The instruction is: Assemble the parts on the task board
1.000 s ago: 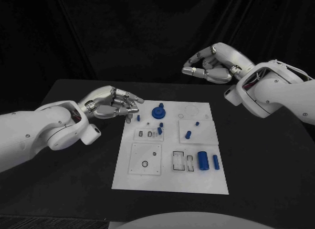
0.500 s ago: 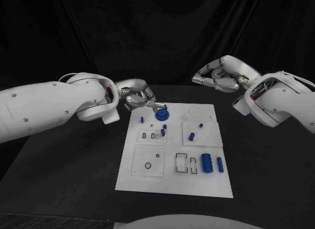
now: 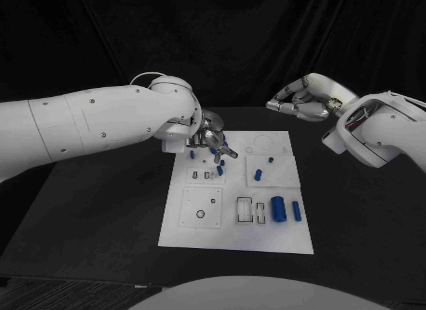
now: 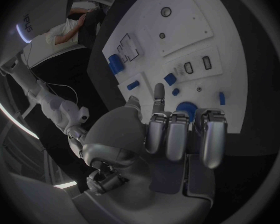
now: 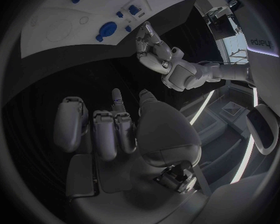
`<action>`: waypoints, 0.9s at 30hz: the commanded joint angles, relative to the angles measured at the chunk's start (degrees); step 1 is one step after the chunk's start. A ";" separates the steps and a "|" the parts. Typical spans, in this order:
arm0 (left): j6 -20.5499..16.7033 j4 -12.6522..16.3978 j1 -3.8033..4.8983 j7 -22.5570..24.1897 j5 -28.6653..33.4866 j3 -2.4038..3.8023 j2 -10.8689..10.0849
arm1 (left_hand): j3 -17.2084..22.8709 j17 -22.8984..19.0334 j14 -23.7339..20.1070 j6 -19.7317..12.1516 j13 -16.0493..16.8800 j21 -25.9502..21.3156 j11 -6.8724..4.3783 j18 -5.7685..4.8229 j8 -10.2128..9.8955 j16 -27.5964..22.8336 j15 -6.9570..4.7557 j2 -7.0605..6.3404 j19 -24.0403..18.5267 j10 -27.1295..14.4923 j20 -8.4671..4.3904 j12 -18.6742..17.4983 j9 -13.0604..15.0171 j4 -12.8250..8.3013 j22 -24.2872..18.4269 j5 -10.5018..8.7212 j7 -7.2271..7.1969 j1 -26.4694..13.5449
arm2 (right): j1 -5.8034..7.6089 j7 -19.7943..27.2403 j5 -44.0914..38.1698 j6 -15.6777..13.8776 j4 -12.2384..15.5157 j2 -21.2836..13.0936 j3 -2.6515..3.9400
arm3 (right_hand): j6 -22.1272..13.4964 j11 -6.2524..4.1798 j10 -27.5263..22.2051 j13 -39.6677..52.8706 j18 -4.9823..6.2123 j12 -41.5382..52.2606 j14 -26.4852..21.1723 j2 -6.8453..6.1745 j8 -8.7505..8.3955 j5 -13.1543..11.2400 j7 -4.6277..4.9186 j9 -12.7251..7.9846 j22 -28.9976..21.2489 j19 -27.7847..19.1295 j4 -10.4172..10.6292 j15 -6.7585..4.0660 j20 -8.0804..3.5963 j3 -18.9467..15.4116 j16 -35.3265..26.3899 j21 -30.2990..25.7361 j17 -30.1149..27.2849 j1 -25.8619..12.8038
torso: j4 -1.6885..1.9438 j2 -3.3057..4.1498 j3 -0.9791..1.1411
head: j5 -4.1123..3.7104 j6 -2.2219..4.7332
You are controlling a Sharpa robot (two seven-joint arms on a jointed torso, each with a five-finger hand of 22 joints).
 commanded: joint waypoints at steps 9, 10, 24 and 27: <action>5.05 -3.25 0.10 -8.63 -0.67 0.05 2.57 | 0.25 15.14 6.16 3.90 14.98 1.43 -2.05 -2.92 -4.39 0.58 -2.18 0.46 3.37 6.38 -1.57 0.79 1.62 -0.72 12.26 1.42 -0.87 0.56 | -0.64 -3.00 -1.35 2.20 -0.31 0.52 0.05 | -0.02 0.45 6.06 15.35 -0.10 0.95 5.95 0.10 0.68 1.17 0.30 -0.67 10.88 -0.39 0.10 -0.03 -0.06 -2.88 0.77 -1.15 15.37 1.73 | -0.69 -0.25 0.01 | 1.50 -1.08; 5.05 -3.35 0.10 -8.76 -0.67 0.05 2.64 | 0.38 15.14 6.16 3.89 14.98 1.39 -2.00 -2.90 -4.96 0.58 -2.17 0.47 3.32 6.38 -1.60 0.79 1.51 -0.77 12.19 1.47 -0.80 0.61 | -0.70 -3.02 -1.49 2.22 -0.35 0.53 0.05 | -0.06 0.44 6.06 15.35 -0.09 0.95 5.93 0.10 0.66 1.20 0.31 -0.68 10.87 -0.41 0.12 -0.03 -0.06 -2.92 0.73 -1.19 15.34 1.73 | -0.74 -0.25 0.02 | 1.70 -1.16; 4.66 -5.24 -0.52 -8.92 -0.67 0.04 3.93 | 0.88 15.14 6.16 3.40 14.98 1.08 -1.60 -2.74 -7.71 0.58 -1.88 0.38 2.81 6.38 -1.42 0.79 0.97 -1.05 11.56 1.44 -0.27 0.85 | -1.29 -2.92 -2.07 2.45 -0.98 1.14 0.05 | -0.20 0.43 6.06 15.35 -0.06 0.95 5.92 0.23 0.60 1.15 0.32 -0.76 10.83 -0.47 0.28 -0.04 -0.06 -3.26 0.71 -1.30 15.32 1.46 | -0.50 -0.41 0.02 | 2.13 -1.52; 4.34 -5.99 -0.92 -8.75 -0.67 0.04 4.29 | 1.12 15.14 6.16 3.45 14.98 1.04 -1.50 -2.74 -8.36 0.58 -1.78 0.45 2.79 6.38 -1.33 0.79 0.87 -1.20 11.53 1.59 -0.18 1.02 | -1.35 -2.91 -2.08 2.42 -1.10 1.17 0.05 | -0.20 0.43 6.06 15.35 -0.04 0.95 5.90 0.24 0.59 1.15 0.32 -0.77 10.81 -0.50 0.28 -0.04 -0.06 -3.27 0.66 -1.37 15.27 1.46 | -0.45 -0.47 0.03 | 1.99 -1.52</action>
